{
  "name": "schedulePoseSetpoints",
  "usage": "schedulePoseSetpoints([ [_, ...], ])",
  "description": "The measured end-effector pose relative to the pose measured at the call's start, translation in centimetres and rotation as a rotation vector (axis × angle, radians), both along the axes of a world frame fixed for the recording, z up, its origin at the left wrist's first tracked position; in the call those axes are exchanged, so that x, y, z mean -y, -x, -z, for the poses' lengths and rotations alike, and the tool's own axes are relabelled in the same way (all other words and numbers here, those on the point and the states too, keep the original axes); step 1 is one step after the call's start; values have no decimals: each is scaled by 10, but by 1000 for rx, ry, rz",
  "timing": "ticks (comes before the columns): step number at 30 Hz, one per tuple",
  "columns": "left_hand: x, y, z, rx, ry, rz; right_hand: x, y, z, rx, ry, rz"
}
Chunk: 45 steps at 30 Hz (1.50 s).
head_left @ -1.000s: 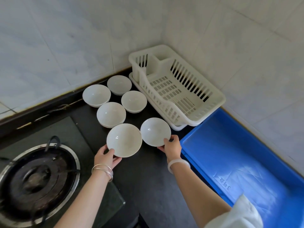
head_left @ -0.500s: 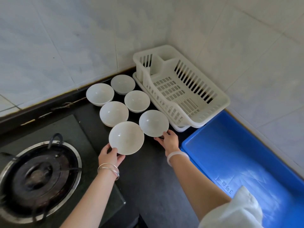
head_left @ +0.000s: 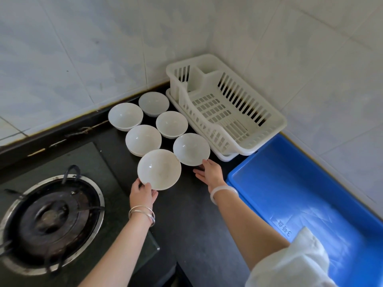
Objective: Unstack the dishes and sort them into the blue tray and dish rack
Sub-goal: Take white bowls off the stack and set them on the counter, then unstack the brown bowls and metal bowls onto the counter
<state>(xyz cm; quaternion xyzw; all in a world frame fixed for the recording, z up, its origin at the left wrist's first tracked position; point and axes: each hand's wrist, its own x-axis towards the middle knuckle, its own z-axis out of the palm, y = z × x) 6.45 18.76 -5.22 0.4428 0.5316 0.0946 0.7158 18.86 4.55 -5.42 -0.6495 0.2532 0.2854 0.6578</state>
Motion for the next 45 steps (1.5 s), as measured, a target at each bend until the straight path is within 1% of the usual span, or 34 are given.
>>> schedulePoseSetpoints([
  [4, 16, 12, 2, -8, -88, 112, 13, 18, -10, 12, 35, -52],
  [6, 26, 19, 3, -41, -90, 193, 25, 32, -14, 49, 61, -68],
  [8, 41, 28, 2, -68, -66, 305, 42, 49, -17, 96, 101, -96],
  [10, 59, 39, -3, -66, -142, 468, 64, 67, -21, 143, 156, -120],
  [12, 80, 48, -10, -34, -253, 617, 89, 87, -27, 184, 241, -114],
  [16, 133, 58, -29, 50, -375, 873, 146, 131, -43, 308, 419, -80],
  [18, 163, 66, -37, 90, -440, 1021, 176, 153, -52, 339, 489, -27],
  [23, 240, 94, -50, 200, -640, 1375, 258, 213, -70, 335, 735, 114],
  [25, 266, 107, -53, 242, -665, 1469, 287, 243, -73, 316, 848, 166],
  [28, 296, 121, -56, 283, -657, 1542, 318, 279, -72, 276, 1029, 184],
  [30, 311, 125, -57, 295, -687, 1587, 332, 296, -67, 238, 1092, 176],
  [33, 325, 128, -58, 304, -761, 1634, 339, 310, -57, 183, 1089, 160],
  [35, 329, 128, -57, 287, -788, 1648, 339, 314, -53, 189, 1075, 187],
  [40, 331, 125, -52, 268, -798, 1645, 341, 313, -52, 184, 1117, 216],
  [45, 333, 125, -47, 268, -769, 1607, 351, 313, -53, 121, 1065, 170],
])
